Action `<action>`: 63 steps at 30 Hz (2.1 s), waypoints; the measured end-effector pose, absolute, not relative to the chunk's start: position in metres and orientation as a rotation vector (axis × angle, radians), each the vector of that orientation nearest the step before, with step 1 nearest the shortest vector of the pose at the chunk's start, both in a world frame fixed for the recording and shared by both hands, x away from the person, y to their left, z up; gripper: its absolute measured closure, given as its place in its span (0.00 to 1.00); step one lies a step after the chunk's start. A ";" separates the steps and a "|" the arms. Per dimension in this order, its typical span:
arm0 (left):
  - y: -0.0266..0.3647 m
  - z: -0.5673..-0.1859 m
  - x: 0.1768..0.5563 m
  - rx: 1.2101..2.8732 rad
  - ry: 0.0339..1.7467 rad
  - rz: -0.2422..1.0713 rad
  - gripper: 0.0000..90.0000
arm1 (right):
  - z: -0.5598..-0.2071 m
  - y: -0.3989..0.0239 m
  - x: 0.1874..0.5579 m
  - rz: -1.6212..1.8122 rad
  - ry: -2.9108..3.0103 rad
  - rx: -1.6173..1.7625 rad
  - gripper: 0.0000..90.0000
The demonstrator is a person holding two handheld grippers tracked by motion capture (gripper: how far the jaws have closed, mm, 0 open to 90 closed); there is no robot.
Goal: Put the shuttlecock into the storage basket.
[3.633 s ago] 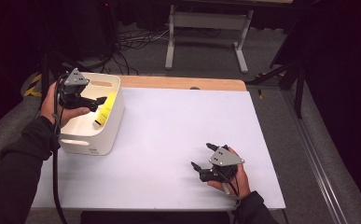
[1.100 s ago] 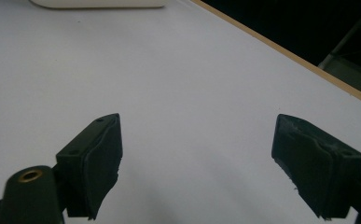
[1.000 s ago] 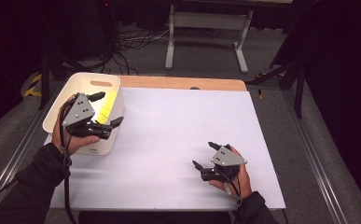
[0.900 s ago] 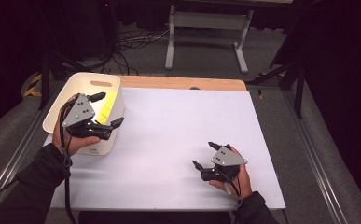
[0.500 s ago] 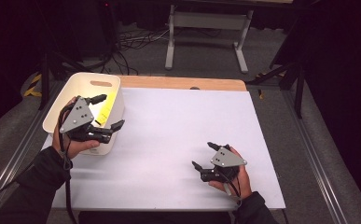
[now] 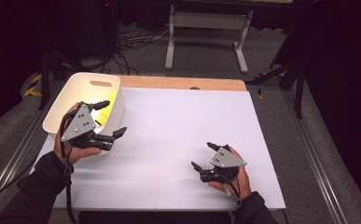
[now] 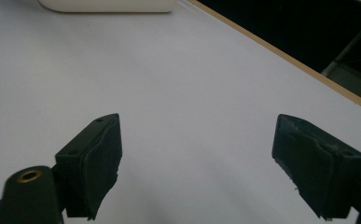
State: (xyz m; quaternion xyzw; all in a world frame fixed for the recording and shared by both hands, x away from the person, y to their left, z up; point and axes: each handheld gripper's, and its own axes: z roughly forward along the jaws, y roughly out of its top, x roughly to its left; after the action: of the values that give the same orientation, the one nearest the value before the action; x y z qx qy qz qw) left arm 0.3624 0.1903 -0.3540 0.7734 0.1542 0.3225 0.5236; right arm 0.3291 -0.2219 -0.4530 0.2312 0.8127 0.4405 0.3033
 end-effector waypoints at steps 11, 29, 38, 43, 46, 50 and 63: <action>0.184 -0.361 0.356 1.861 0.341 0.759 0.11 | -0.453 -0.221 0.329 1.161 2.158 0.607 0.19; 0.176 -0.375 0.347 1.881 0.294 0.752 0.11 | -0.454 -0.219 0.328 1.161 2.163 0.605 0.19; 0.173 -0.383 0.343 1.892 0.283 0.748 0.11 | -0.454 -0.219 0.328 1.155 2.161 0.600 0.18; 0.170 -0.389 0.340 1.908 0.271 0.750 0.11 | -0.453 -0.219 0.327 1.155 2.160 0.599 0.18; 0.168 -0.391 0.339 1.911 0.266 0.752 0.11 | -0.453 -0.219 0.327 1.158 2.159 0.597 0.18; 0.166 -0.394 0.338 1.916 0.260 0.748 0.11 | -0.453 -0.218 0.327 1.156 2.159 0.589 0.18; 0.162 -0.410 0.335 1.951 0.257 0.726 0.11 | -0.452 -0.216 0.325 1.151 2.159 0.579 0.18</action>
State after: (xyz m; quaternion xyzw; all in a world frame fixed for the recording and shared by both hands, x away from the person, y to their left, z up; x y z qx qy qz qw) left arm 0.3349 0.1622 -0.4101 0.8063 0.1063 0.3001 0.4986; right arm 0.3246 -0.2159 -0.4521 0.2189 0.8169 0.4355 0.3084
